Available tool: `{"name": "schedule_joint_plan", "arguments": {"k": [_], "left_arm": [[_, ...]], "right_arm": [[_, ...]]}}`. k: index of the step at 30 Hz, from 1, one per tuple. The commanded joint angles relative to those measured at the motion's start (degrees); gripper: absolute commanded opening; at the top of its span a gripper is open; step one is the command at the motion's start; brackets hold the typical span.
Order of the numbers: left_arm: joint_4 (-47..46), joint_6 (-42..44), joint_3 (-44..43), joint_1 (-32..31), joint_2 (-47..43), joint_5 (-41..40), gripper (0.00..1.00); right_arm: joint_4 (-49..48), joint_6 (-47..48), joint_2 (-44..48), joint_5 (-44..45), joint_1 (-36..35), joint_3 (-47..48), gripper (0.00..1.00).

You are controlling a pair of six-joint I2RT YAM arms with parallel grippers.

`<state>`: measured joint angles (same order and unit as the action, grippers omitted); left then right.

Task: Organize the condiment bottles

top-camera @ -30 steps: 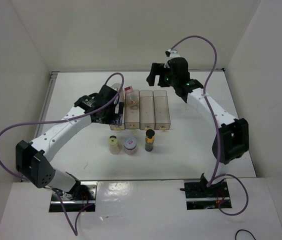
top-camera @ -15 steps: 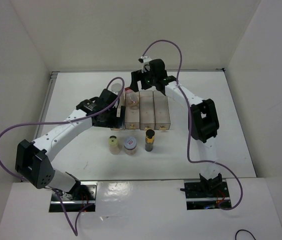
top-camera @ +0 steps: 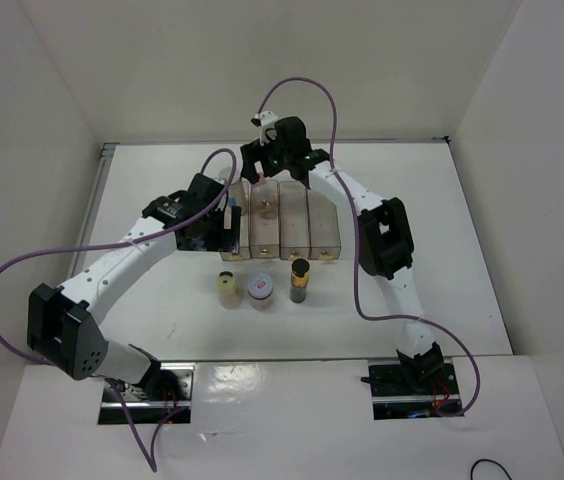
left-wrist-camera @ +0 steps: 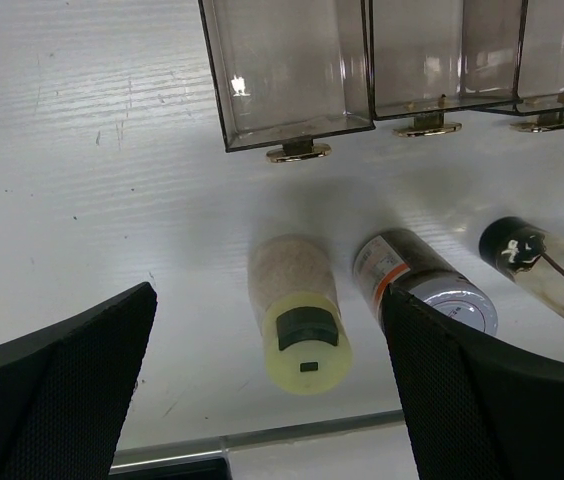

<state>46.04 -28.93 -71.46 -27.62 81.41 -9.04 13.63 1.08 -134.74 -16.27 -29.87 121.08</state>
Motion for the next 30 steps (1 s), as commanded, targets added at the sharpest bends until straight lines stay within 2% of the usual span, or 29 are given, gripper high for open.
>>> {"name": "schedule_joint_plan", "arguments": {"k": [1,11,21,30], "left_arm": [[0.2,-0.2,0.0,0.5,-0.5,0.3,1.0],[0.2,-0.2,0.5,0.5,0.5,1.4,1.0],[0.2,-0.2,0.5,0.5,1.0,1.4,1.0],[0.2,0.4,1.1,0.5,1.6,1.4,1.0]], "right_arm": [[1.3,1.3,-1.9,2.7,-0.5,2.9,0.95],[1.8,1.3,-2.5,4.5,-0.5,2.4,0.95],[2.9,0.1,-5.8,3.9,-0.5,4.9,0.88],[5.2,0.1,-8.3,3.9,-0.5,10.1,0.78]]}}
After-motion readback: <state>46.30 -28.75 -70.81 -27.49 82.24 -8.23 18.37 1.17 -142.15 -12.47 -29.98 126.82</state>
